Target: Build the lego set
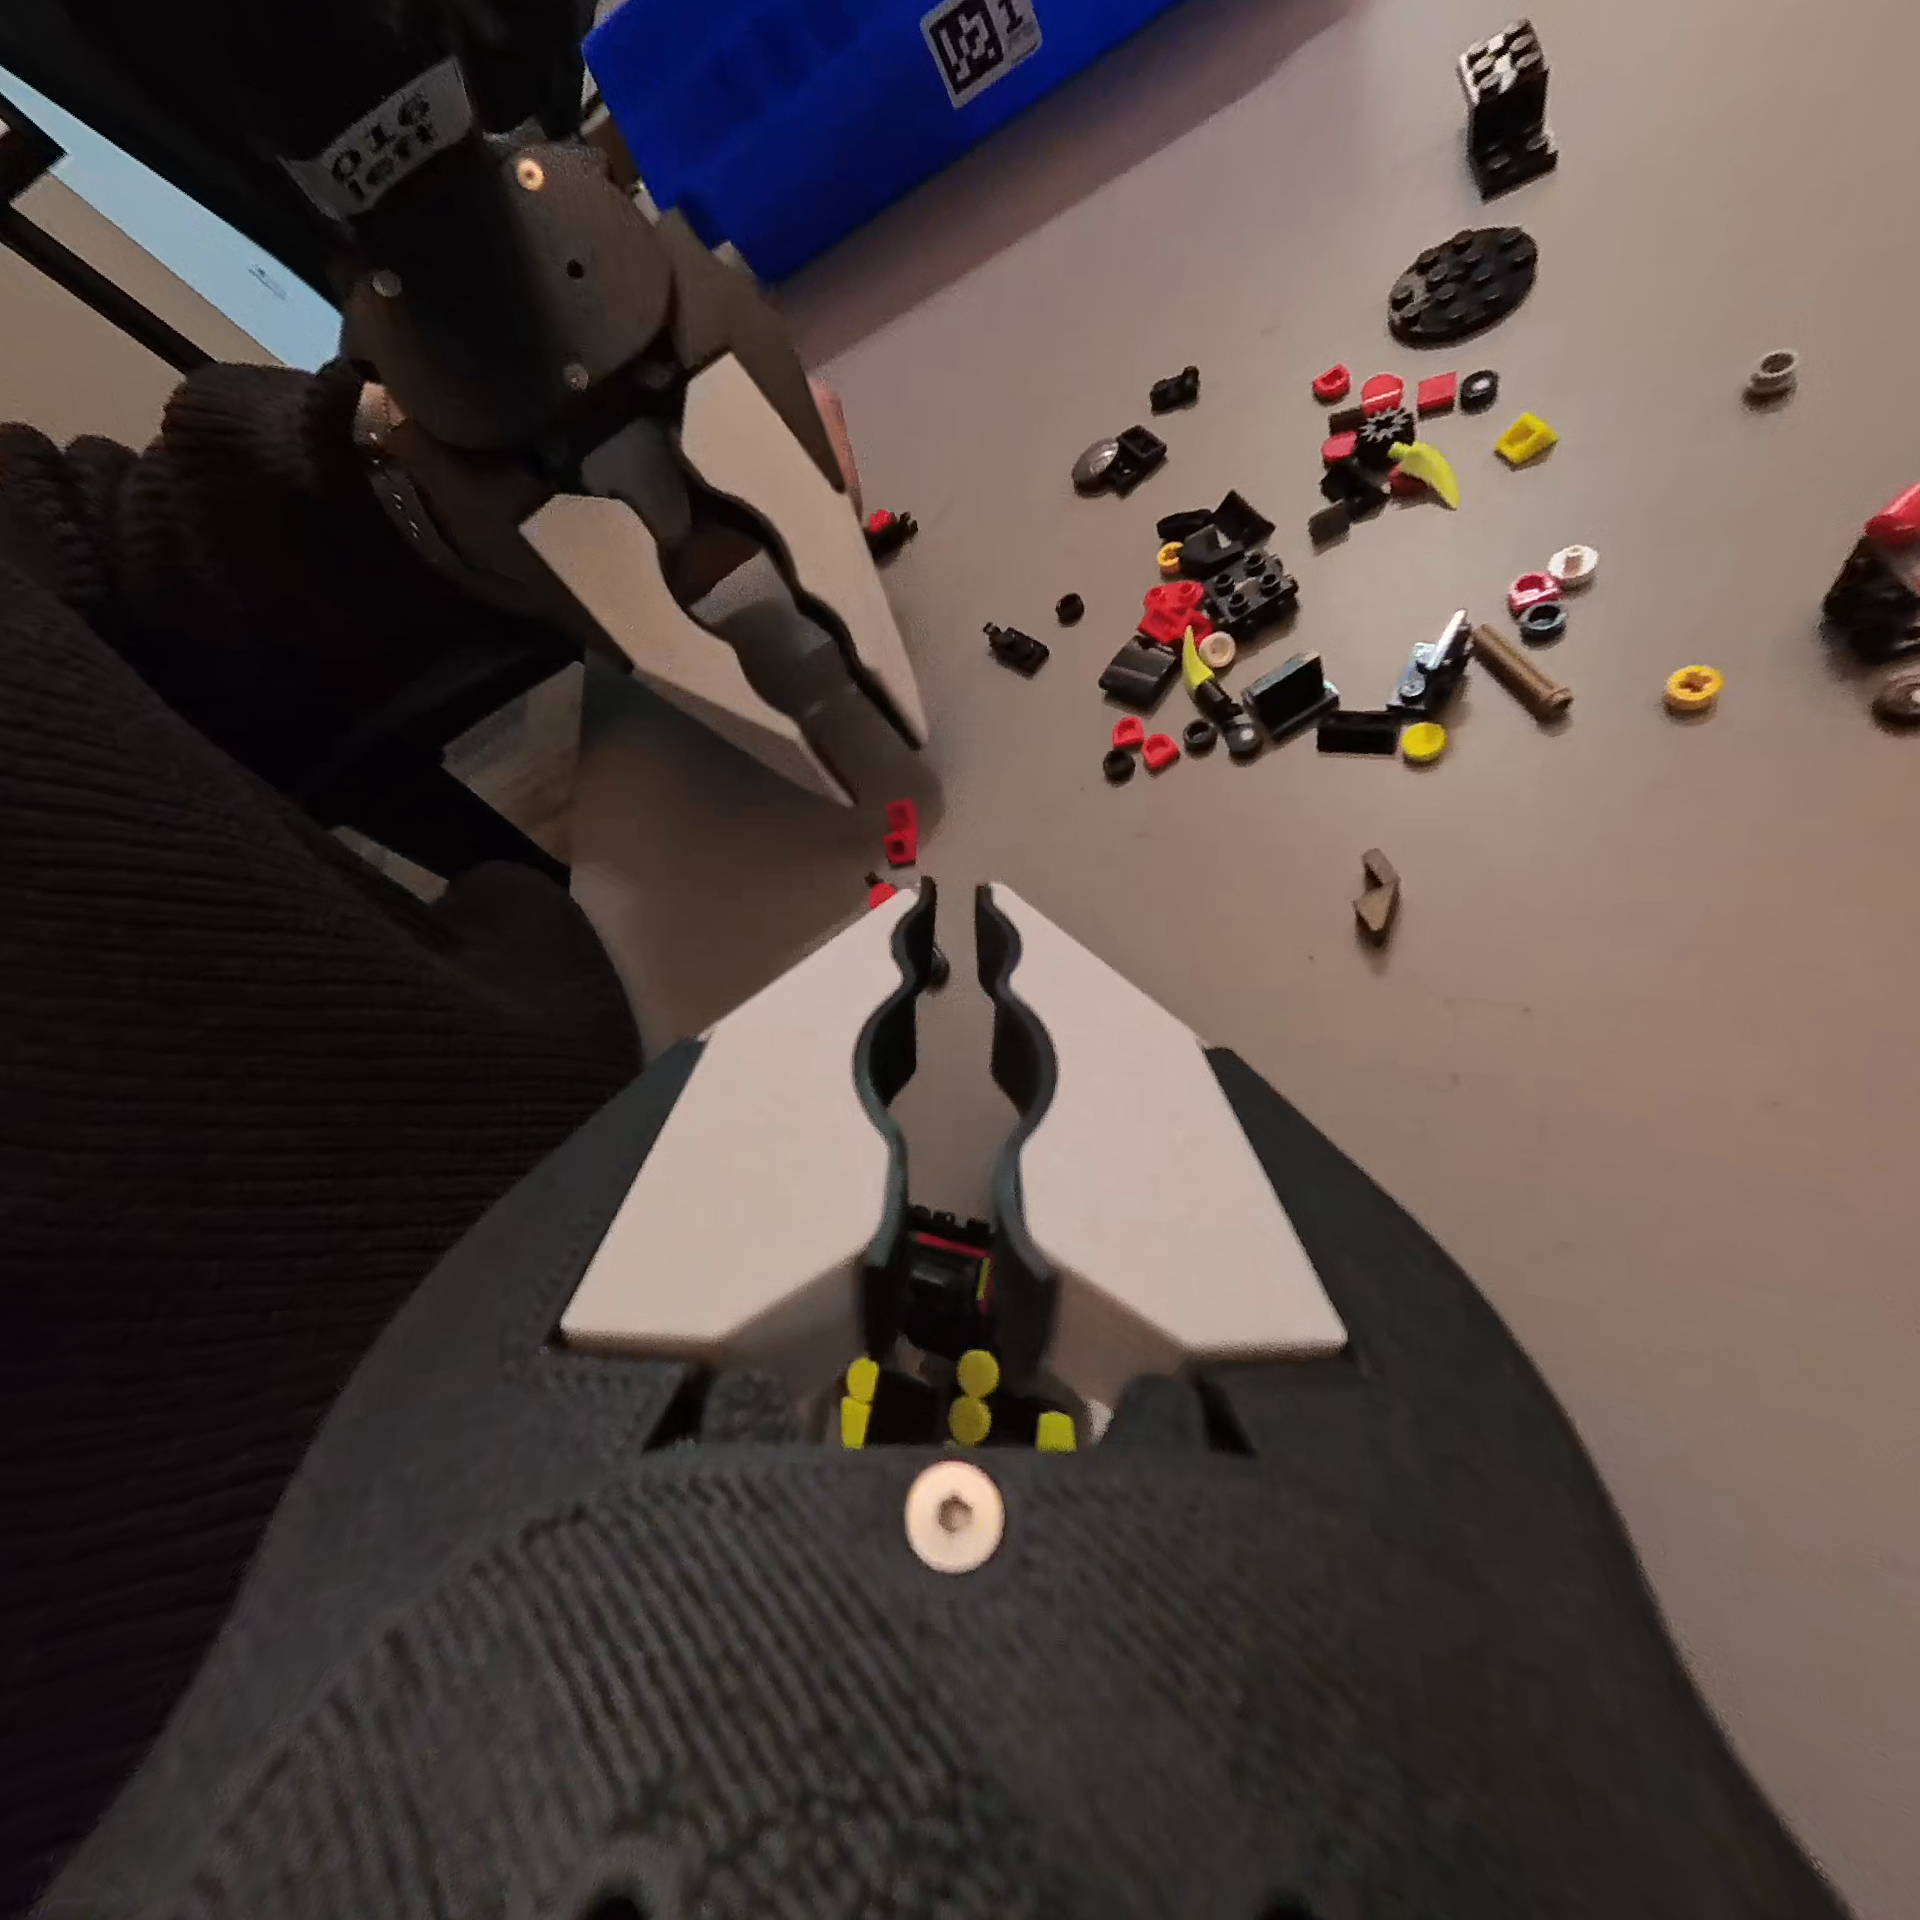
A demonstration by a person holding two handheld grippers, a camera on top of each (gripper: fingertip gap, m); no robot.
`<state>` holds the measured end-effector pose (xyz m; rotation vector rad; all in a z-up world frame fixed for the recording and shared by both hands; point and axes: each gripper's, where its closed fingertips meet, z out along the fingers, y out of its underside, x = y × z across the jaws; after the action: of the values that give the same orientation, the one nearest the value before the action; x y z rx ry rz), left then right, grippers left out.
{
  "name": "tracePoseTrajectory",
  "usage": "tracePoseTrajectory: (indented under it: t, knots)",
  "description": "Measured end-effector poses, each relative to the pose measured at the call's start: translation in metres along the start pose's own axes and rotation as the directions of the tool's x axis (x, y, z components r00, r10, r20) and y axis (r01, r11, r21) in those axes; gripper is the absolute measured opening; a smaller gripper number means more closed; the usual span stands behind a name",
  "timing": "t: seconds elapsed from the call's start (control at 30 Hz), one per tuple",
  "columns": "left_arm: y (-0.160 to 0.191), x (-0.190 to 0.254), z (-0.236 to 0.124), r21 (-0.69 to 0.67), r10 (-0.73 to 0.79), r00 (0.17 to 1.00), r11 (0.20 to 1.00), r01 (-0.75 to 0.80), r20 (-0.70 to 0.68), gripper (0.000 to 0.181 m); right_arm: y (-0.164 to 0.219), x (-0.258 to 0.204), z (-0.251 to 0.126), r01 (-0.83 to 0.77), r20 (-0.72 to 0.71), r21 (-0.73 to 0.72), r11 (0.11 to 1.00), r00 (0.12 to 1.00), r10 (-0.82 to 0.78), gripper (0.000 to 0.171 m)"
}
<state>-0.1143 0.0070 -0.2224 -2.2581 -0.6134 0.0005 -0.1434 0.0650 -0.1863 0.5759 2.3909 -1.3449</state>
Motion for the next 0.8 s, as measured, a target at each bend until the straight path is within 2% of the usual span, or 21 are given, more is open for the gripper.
tracePoseTrajectory:
  t: [0.07,0.23,0.53,0.73,0.8]
  knots:
    - [-0.001,0.008,0.006,-0.010,0.017,0.999,1.000,-0.018,-0.037,0.018,0.001,-0.001,0.002,0.009,0.001,-0.009,1.000,1.000,-0.009,0.006]
    - [0.003,0.011,0.015,-0.041,0.054,0.998,0.998,-0.055,-0.033,0.000,0.003,-0.003,0.004,0.037,-0.009,-0.025,0.999,0.999,-0.037,0.007]
    - [-0.011,0.000,0.002,0.061,-0.032,0.999,0.998,0.034,-0.043,0.000,0.000,-0.012,0.010,0.132,-0.020,-0.023,0.991,0.991,-0.133,0.009]
    - [0.004,0.002,0.012,-0.018,0.045,0.999,0.999,-0.045,-0.018,0.016,0.006,-0.011,0.013,0.199,-0.054,-0.077,0.977,0.978,-0.203,0.010]
    - [0.005,0.003,0.014,-0.026,0.055,0.998,0.998,-0.056,-0.019,0.014,0.007,-0.011,0.014,0.206,-0.056,-0.081,0.975,0.976,-0.211,0.010]
